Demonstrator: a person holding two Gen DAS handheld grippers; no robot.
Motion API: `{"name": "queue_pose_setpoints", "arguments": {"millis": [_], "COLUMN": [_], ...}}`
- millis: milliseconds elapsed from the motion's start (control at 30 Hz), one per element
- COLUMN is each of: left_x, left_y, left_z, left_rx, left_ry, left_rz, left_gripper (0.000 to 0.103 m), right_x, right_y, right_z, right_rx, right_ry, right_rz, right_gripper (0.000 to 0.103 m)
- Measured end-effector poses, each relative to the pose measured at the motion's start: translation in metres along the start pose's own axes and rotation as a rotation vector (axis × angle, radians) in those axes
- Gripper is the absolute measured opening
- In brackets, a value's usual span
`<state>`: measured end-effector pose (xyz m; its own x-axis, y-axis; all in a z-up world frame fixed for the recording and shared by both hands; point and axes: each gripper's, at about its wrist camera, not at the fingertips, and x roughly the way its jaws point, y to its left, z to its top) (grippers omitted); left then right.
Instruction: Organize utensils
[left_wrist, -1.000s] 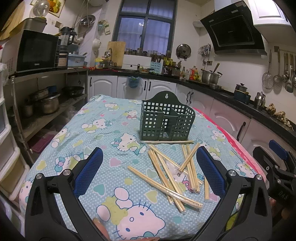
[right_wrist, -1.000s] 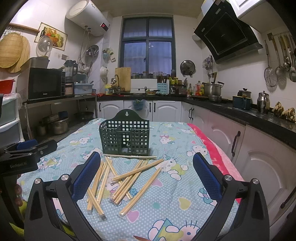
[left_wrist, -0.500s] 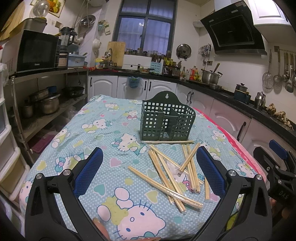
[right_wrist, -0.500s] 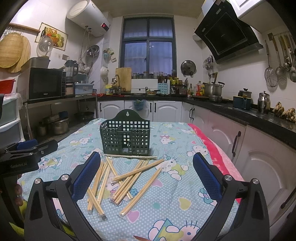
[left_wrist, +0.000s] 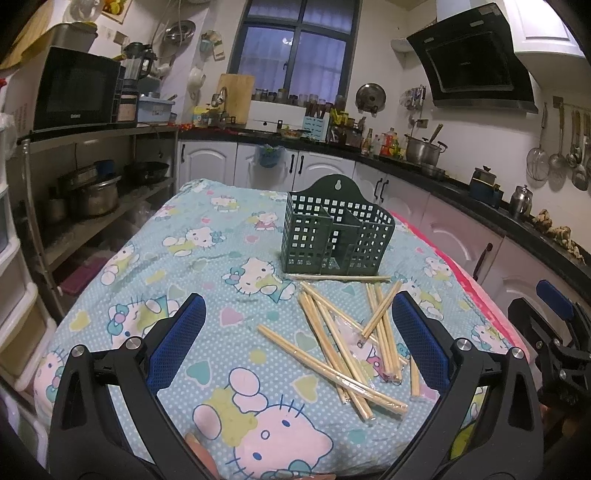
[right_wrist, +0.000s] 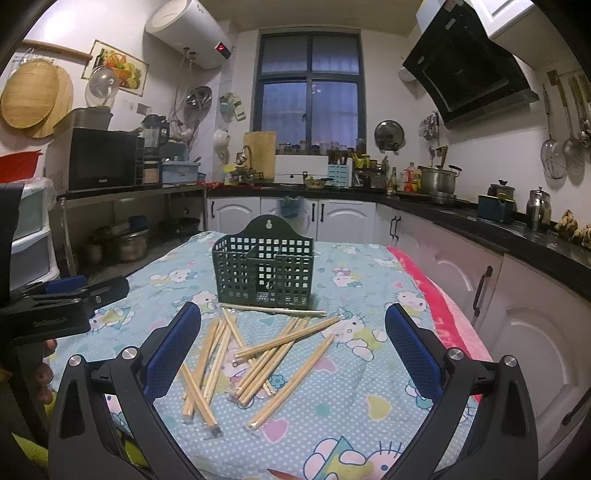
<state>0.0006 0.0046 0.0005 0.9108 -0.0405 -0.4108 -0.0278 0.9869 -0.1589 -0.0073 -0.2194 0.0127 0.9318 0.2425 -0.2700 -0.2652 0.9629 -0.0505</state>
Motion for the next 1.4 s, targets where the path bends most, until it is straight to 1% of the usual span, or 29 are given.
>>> {"name": "queue_pose_setpoints", "arguments": {"millis": [167,333,433,567,700,733,833,867,933,1000,1100,1200,1333,1400], "left_x": [0.007,0.011,0.014,0.017,0.024,0.026,0.036,0.040,0.043,0.049,0.060,0.070,0.081,0.087], "left_y": [0.008,0.029,0.042,0.055,0.065,0.067,0.068,0.068,0.065,0.062,0.057,0.051,0.037,0.032], "left_z": [0.000,0.003,0.005,0.010,0.015,0.015,0.018,0.019,0.021,0.023,0.027,0.031,0.034,0.033], "left_rx": [-0.021,-0.077,-0.114,-0.146,-0.174,-0.177,-0.188,-0.193,-0.193,-0.191,-0.203,-0.215,-0.188,-0.182], "left_ry": [0.032,0.056,0.069,0.082,0.115,0.126,0.175,0.190,0.197,0.205,0.233,0.254,0.267,0.287], "left_rz": [0.025,0.061,0.074,0.074,0.025,0.022,0.008,-0.009,-0.030,-0.044,-0.064,-0.086,-0.106,-0.116], "left_gripper": [0.093,0.093,0.093,0.093,0.093,0.093,0.093,0.093,0.093,0.093,0.093,0.092,0.088,0.087], "right_x": [0.008,0.016,0.021,0.027,0.035,0.038,0.054,0.060,0.070,0.082,0.094,0.104,0.117,0.126], "right_y": [0.007,0.017,0.021,0.021,0.016,0.014,0.009,0.006,0.001,-0.005,-0.013,-0.023,-0.034,-0.042], "right_z": [0.000,0.002,0.004,0.011,0.018,0.020,0.028,0.030,0.033,0.036,0.041,0.046,0.056,0.060], "right_rx": [-0.024,-0.048,-0.058,-0.048,-0.034,-0.031,-0.024,-0.010,0.009,0.013,0.025,0.041,0.052,0.066], "right_ry": [0.033,0.065,0.076,0.080,0.085,0.087,0.125,0.140,0.159,0.183,0.206,0.216,0.221,0.234], "right_rz": [0.045,0.092,0.112,0.126,0.124,0.124,0.107,0.102,0.097,0.072,0.052,0.037,0.016,0.007], "right_gripper": [0.097,0.097,0.097,0.097,0.097,0.097,0.097,0.097,0.097,0.097,0.097,0.097,0.097,0.097]}}
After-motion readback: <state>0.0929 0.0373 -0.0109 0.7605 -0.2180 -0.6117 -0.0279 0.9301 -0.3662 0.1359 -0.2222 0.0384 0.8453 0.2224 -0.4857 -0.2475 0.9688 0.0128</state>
